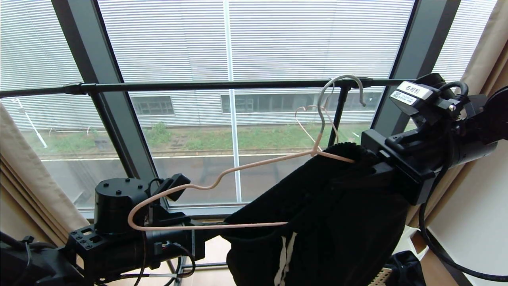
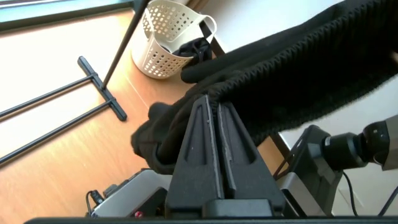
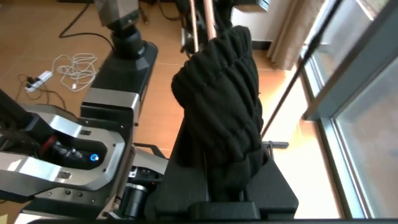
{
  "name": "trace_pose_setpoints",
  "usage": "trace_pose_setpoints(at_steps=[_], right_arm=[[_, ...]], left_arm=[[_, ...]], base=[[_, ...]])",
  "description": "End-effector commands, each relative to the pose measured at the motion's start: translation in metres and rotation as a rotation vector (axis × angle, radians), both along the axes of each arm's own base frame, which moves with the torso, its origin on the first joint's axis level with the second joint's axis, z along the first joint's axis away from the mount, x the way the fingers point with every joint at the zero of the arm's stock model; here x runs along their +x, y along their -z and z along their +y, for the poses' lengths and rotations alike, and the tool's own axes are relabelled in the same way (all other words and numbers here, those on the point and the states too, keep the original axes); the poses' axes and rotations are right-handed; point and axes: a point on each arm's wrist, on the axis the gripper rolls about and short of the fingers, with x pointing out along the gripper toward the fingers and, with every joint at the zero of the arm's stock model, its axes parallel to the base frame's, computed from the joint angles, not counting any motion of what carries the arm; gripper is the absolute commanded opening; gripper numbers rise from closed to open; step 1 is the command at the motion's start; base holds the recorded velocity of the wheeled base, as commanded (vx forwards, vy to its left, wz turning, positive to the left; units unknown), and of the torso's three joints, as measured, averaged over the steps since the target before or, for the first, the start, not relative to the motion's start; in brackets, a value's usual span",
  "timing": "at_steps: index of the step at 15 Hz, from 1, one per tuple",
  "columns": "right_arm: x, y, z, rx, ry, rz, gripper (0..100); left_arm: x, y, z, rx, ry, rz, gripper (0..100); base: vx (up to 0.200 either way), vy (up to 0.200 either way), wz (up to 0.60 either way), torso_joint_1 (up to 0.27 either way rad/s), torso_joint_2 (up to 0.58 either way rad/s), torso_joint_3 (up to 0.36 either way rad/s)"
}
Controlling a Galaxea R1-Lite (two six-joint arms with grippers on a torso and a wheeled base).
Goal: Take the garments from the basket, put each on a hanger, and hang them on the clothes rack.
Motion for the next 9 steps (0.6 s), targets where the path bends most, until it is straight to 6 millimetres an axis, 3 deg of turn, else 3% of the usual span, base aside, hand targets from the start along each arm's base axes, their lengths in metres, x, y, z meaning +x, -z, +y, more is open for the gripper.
trace_pose_setpoints(at_steps=[1,9], right_arm=[[0.001,0.006,-0.017,-0.001,0.056,0.002,0],[0.003,0.056,-0.060,-0.014,0.208,-0.039,0]], left_arm=[[0.002,-0.002,0.005,-0.004,-0.021,-0.008,0],[0.010,-0.010,0.022,-0.015,-0.091,-0.040,0]], base=[[0.000,0.000,0.00,0.000,0.00,0.000],[0.000,0.000,0.00,0.000,0.00,0.000]])
